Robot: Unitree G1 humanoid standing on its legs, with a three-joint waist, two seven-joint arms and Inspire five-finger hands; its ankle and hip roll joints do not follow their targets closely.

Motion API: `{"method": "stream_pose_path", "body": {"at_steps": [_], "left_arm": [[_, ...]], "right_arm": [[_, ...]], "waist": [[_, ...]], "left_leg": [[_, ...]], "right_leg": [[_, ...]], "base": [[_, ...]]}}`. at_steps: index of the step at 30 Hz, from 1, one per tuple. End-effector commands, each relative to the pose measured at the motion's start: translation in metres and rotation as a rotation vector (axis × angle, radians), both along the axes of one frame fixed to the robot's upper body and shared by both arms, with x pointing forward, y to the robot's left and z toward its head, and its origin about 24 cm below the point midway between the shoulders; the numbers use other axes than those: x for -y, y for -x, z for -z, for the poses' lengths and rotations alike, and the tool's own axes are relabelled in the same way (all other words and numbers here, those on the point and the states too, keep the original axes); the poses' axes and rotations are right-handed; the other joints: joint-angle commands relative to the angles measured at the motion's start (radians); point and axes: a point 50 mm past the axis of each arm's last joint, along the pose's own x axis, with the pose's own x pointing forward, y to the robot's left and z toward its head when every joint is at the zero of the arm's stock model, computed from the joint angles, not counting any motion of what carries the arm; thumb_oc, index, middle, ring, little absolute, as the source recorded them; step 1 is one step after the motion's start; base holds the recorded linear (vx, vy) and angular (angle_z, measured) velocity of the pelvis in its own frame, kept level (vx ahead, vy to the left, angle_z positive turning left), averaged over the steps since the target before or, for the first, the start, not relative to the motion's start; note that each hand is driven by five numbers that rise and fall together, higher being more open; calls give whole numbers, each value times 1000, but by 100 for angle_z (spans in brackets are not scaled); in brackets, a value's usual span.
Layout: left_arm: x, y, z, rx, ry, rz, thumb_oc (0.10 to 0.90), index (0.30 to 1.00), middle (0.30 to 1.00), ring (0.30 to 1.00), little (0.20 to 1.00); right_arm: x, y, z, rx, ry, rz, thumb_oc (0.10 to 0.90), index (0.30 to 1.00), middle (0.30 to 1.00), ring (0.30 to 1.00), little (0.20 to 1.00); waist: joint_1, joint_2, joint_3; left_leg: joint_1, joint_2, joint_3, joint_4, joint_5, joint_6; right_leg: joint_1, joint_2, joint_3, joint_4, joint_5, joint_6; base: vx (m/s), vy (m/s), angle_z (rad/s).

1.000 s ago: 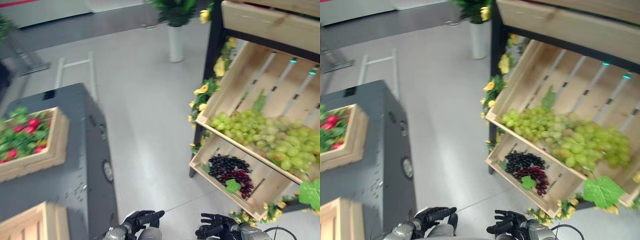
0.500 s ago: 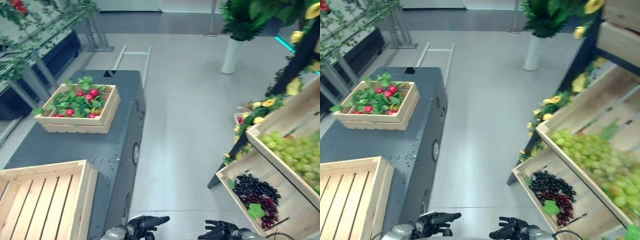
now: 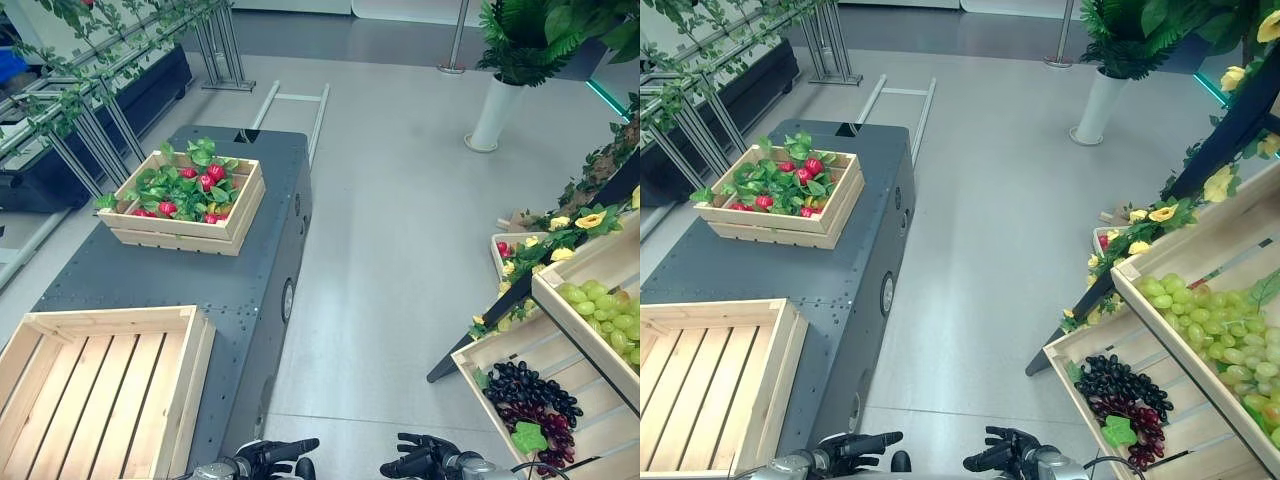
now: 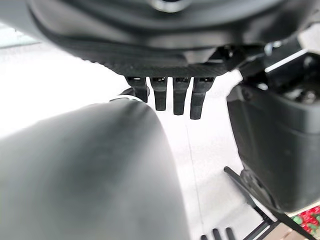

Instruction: Pick up the fruits from the basket on one side to the basket on the other side

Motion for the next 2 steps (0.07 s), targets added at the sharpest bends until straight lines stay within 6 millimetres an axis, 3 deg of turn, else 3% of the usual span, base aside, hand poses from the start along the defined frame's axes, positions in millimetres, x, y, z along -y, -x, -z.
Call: {"method": "stream_pose_path", "body": {"at_steps": [1, 2], "left_arm": [[20, -34, -7, 97, 57, 8, 800, 900, 900, 900, 900], [21, -33, -6, 91, 51, 8, 800, 900, 900, 900, 900]], "right_arm": [[11, -18, -7, 46, 78, -62, 800, 900, 900, 900, 900], [11, -18, -7, 44, 76, -59, 800, 900, 900, 900, 900]], "waist": [[24, 43, -3], [25, 43, -5]], "left_leg": [[47, 34, -5, 27, -77, -38], [49, 36, -6, 25, -76, -40]], "right_leg": [[-71, 9, 38, 29, 78, -9], [-66, 10, 36, 26, 76, -10]], "base": [[12, -39, 1], [17, -52, 0]]}}
